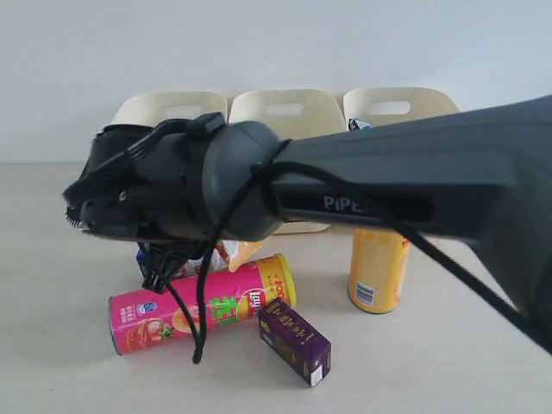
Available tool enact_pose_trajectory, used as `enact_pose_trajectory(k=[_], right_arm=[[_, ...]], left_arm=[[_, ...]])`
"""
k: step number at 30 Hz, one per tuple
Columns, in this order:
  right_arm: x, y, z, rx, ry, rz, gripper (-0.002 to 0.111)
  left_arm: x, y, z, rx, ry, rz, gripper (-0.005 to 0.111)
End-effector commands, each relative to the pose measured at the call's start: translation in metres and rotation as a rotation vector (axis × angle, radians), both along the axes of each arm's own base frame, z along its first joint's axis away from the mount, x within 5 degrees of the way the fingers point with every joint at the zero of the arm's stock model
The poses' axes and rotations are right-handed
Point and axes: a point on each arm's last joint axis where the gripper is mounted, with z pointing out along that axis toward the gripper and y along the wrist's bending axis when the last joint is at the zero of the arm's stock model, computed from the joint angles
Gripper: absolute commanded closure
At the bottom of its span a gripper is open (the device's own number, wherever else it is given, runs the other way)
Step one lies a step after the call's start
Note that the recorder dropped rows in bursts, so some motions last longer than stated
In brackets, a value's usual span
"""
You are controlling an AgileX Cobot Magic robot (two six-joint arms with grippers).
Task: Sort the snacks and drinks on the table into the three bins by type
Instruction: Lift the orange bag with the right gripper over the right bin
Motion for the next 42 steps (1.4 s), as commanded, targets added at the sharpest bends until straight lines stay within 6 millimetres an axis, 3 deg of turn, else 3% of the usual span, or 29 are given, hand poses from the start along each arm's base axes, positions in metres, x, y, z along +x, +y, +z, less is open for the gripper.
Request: enact_pose_trajectory(k=[1,12,18,24,28,33,38,42], right_arm=[[-0.024,0.009,0.020,-0.102,-0.152,0.042,0.108],[-0.032,-0.010,0.084,0.048,-0.230,0.033,0.108],[-0.023,-0.047,0.106,0.134,-0.249,0.010,0.108],[-0.004,-0.108,0.127,0.258,-0.289,-0.022,0.108],[0.008,-0.125,0.133,0.322,-0.306,-0.009,0.108],[0.040,-0.156,0.136,0.362,-0.340,-0.032,0.108],[0.075,-0.203,0.128,0.521,-0.332,-0.067,0.108],[0.089,-0.229,0.126,0.604,-0.341,-0.086,0.108]], left_arm=[[0.000,0.000,0.002,0.000,-0.011,0.002,0.102],[0.000,0.000,0.002,0.000,-0.011,0.002,0.102],[0.000,0.000,0.002,0.000,-0.011,0.002,0.102],[0.000,0.000,0.002,0.000,-0.011,0.002,0.102],[0.000,0.000,0.002,0.000,-0.011,0.002,0.102],[0.000,0.000,0.002,0.000,-0.011,0.002,0.102],[0.000,0.000,0.002,0.000,-0.011,0.002,0.102],[0.000,0.000,0.002,0.000,-0.011,0.002,0.102]])
